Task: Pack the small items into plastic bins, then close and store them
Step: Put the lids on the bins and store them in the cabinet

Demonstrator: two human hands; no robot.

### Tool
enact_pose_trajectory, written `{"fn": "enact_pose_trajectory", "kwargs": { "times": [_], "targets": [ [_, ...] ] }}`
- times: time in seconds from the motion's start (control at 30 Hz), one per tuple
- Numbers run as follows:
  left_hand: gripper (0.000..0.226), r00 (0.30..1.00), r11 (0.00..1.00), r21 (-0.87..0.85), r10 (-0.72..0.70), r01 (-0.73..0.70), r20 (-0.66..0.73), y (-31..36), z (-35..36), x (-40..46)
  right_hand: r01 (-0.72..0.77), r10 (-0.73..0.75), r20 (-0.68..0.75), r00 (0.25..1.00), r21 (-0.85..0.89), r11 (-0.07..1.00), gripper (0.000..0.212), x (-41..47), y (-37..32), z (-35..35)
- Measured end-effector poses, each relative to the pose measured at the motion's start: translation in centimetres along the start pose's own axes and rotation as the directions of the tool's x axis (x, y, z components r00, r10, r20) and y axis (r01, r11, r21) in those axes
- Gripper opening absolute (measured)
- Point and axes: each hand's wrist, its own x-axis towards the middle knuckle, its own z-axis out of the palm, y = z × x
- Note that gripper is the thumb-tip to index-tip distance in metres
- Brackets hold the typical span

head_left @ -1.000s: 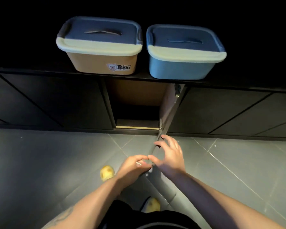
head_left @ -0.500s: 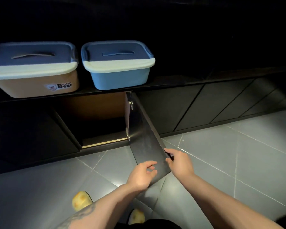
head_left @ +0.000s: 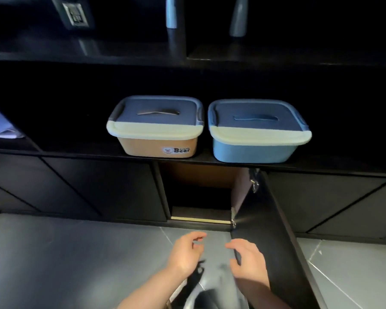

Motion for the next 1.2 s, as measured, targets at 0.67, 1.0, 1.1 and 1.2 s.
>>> {"fn": "enact_pose_trajectory", "kwargs": {
  "times": [0.67,1.0,1.1,1.2],
  "targets": [
    [0.067,0.980,0.996,0.028,-0.080,0.086,-0.181,-4.7,-20.2,15.9,-0.258,0.143,0.292,0.946,0.408,0.876,0.060,23.3,-20.2,7.5],
    [0.066,0.933,0.979,-0.062,-0.202,0.192,-0.299,-5.0,-19.1,17.1,-0.355,0.173,0.438,0.882,0.377,0.856,0.056,29.4,-20.9,10.2],
    [0.066,0.894,0.961,-0.143,-0.274,0.237,-0.355,-5.0,-18.7,16.4,-0.262,0.125,0.389,0.913,0.323,0.909,0.057,29.1,-20.0,10.8],
    [0.067,0.884,0.957,-0.173,-0.282,0.232,-0.373,-5.2,-18.0,15.1,-0.170,0.045,0.373,0.927,0.311,0.935,0.031,27.9,-19.2,10.8]
  ]
}}
